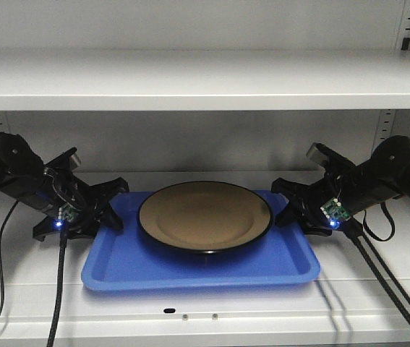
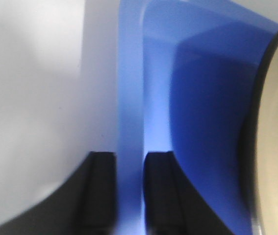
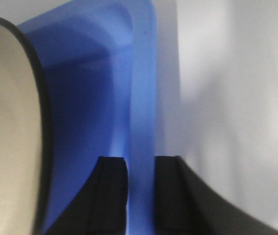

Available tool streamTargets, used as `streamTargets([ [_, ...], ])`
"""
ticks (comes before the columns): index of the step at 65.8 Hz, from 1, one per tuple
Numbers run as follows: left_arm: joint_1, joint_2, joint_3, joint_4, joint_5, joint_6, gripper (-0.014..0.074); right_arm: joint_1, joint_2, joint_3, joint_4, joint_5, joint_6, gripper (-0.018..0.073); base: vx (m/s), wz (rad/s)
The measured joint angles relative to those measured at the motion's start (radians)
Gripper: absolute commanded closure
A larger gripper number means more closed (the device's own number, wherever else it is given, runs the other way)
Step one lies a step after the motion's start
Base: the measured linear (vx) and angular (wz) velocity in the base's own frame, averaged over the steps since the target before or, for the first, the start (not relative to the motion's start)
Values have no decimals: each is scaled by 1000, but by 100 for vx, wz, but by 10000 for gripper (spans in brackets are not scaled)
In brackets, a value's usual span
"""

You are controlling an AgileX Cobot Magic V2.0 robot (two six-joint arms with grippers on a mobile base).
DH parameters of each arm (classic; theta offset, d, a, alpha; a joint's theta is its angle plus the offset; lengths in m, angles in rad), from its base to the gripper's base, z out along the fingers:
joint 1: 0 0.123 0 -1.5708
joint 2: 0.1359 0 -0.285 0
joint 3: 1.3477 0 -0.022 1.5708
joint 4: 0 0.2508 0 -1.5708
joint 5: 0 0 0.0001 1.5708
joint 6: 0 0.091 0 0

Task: Place disk in tray to left cabinet
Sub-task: 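Lower the tray onto the cabinet shelf with both grippers, then open both grippers and withdraw the left gripper from the tray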

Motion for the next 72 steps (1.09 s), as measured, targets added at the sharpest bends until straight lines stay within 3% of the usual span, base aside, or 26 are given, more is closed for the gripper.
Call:
streamTargets([
  [26, 0, -41, 0, 93, -19, 1, 185, -30, -12, 0, 8, -24, 0, 193, 0, 0],
  [72, 0, -56, -3, 101, 43, 1, 185, -35, -12, 0, 9, -25, 0, 193, 0, 0],
])
